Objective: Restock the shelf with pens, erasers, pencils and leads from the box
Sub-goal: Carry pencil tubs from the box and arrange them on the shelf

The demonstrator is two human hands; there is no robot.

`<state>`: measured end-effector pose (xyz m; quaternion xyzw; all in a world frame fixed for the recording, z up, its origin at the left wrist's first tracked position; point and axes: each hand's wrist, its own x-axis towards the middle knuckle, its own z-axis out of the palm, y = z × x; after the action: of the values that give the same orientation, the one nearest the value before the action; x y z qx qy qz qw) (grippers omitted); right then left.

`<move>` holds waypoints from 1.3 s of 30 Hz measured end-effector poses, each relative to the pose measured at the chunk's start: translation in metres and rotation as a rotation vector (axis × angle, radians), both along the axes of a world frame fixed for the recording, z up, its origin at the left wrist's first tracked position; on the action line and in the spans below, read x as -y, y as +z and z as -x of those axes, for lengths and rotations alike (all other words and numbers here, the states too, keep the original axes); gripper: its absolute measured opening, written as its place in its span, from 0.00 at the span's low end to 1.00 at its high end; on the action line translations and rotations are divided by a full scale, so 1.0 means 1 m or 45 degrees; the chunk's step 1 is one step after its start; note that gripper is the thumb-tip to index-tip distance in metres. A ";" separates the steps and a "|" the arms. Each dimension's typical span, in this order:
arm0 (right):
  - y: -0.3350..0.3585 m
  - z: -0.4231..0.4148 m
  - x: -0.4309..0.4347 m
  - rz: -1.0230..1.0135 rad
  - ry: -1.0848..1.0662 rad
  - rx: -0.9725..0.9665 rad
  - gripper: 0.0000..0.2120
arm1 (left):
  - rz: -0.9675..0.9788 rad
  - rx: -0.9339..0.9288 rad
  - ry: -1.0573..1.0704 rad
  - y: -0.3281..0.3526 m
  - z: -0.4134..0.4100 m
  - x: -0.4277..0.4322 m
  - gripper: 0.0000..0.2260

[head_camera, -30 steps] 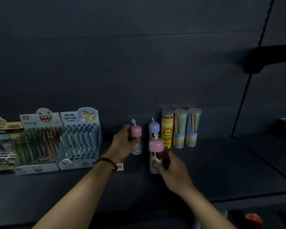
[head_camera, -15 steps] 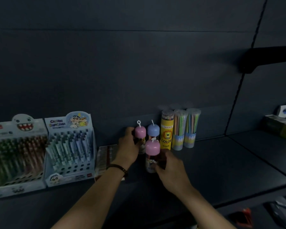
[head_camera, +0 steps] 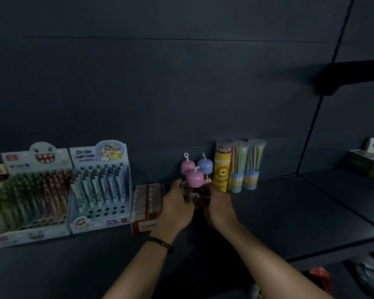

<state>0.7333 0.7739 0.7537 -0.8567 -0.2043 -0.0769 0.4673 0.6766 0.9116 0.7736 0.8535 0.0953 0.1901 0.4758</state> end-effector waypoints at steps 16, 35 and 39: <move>0.020 0.036 0.026 0.034 -0.043 -0.058 0.11 | 0.011 0.026 -0.064 0.004 0.047 0.015 0.17; -0.068 0.389 0.337 0.421 -0.765 -0.539 0.08 | -1.015 -0.001 -1.148 -0.078 0.245 0.291 0.07; -0.117 0.522 0.424 0.380 -0.994 -0.838 0.13 | -1.087 -0.086 -1.473 -0.128 0.333 0.397 0.07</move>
<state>0.2108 0.3497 0.6371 -0.9050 0.2784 0.0578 0.3164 0.3440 0.5149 0.6456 0.8842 -0.4401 -0.0982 0.1217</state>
